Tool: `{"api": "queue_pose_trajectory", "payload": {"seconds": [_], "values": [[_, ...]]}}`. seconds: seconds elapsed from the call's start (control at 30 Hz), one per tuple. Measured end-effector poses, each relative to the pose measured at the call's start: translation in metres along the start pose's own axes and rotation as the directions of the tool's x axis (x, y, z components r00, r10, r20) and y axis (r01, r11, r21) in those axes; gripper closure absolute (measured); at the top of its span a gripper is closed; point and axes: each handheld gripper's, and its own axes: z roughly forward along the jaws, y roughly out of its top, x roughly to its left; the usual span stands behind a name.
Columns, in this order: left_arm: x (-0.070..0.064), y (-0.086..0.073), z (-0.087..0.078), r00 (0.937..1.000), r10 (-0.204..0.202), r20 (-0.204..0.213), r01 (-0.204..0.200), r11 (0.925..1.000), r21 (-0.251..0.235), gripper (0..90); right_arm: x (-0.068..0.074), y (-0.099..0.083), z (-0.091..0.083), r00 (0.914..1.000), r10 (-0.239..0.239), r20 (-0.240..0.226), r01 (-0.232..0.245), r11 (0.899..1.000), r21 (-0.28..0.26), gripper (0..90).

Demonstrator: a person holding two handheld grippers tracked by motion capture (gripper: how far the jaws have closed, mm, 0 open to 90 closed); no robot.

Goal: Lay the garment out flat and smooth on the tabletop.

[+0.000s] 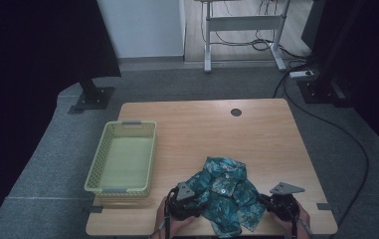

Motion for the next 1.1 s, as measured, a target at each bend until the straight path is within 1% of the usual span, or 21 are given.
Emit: {"api": "queue_pose_trajectory", "payload": {"seconds": [0.1, 0.13, 0.23, 0.3, 0.33, 0.43, 0.6, 0.73, 0.9, 0.93, 0.97, 1.0, 1.03, 1.1], "values": [[0.000, 0.000, 0.000, 1.0000, 0.000, -0.002, 0.000, 1.0000, 0.002, 48.8, 0.001, 0.001, -0.003, 0.9998, -0.019, 0.004, 0.019, 1.000, -0.008, 86.0], [0.001, 0.000, -0.001, 1.0000, -0.001, -0.002, 0.001, 1.0000, 0.004, 48.7, 0.001, 0.001, -0.005, 0.9996, -0.025, 0.008, 0.026, 0.999, -0.020, 86.2], [0.003, 0.000, -0.002, 0.9999, -0.009, -0.010, 0.009, 0.9999, 0.009, 48.7, 0.000, 0.002, -0.008, 0.9996, -0.025, 0.013, 0.025, 0.999, -0.030, 86.2], [0.005, 0.000, -0.003, 0.9998, -0.017, -0.012, 0.017, 0.9998, 0.012, 48.7, -0.004, 0.003, -0.014, 0.9996, -0.017, 0.021, 0.018, 0.999, -0.046, 86.2], [0.006, 0.000, -0.004, 0.9997, -0.021, -0.012, 0.021, 0.9997, 0.013, 48.7, -0.004, 0.003, -0.014, 0.9996, -0.017, 0.021, 0.018, 0.999, -0.046, 86.2], [0.008, -0.001, -0.005, 0.9996, -0.029, -0.006, 0.029, 0.9995, 0.011, 48.7, -0.012, 0.004, -0.019, 0.9995, -0.004, 0.032, 0.006, 0.998, -0.057, 86.2], [0.010, 0.000, -0.006, 0.9996, -0.028, 0.007, 0.028, 0.9994, 0.018, 48.7, -0.030, 0.008, -0.027, 0.9982, 0.037, 0.047, -0.033, 0.995, -0.090, 86.2], [0.011, 0.000, -0.006, 0.9991, -0.038, 0.017, 0.038, 0.9992, 0.017, 48.7, -0.037, 0.010, -0.030, 0.9970, 0.051, 0.058, -0.046, 0.995, -0.093, 86.3], [0.012, 0.000, -0.007, 0.9989, -0.041, 0.020, 0.041, 0.9990, 0.018, 48.6, -0.050, 0.012, -0.031, 0.9929, 0.078, 0.090, -0.069, 0.993, -0.090, 86.3], [0.012, 0.000, -0.007, 0.9989, -0.041, 0.020, 0.041, 0.9990, 0.018, 48.6, -0.050, 0.012, -0.031, 0.9929, 0.078, 0.090, -0.069, 0.993, -0.090, 86.3], [0.012, 0.000, -0.007, 0.9989, -0.042, 0.021, 0.042, 0.9990, 0.018, 48.6, -0.054, 0.011, -0.031, 0.9914, 0.081, 0.103, -0.072, 0.994, -0.086, 86.3], [0.013, 0.000, -0.007, 0.9988, -0.044, 0.023, 0.043, 0.9989, 0.017, 48.7, -0.057, 0.010, -0.031, 0.9898, 0.087, 0.112, -0.078, 0.993, -0.084, 86.3], [0.013, 0.000, -0.007, 0.9987, -0.045, 0.025, 0.045, 0.9988, 0.018, 48.7, -0.063, 0.007, -0.030, 0.9874, 0.105, 0.118, -0.096, 0.992, -0.083, 86.3], [0.013, 0.000, -0.007, 0.9986, -0.045, 0.026, 0.044, 0.9988, 0.019, 48.6, -0.068, 0.004, -0.028, 0.9856, 0.119, 0.120, -0.110, 0.991, -0.081, 86.3]]}}
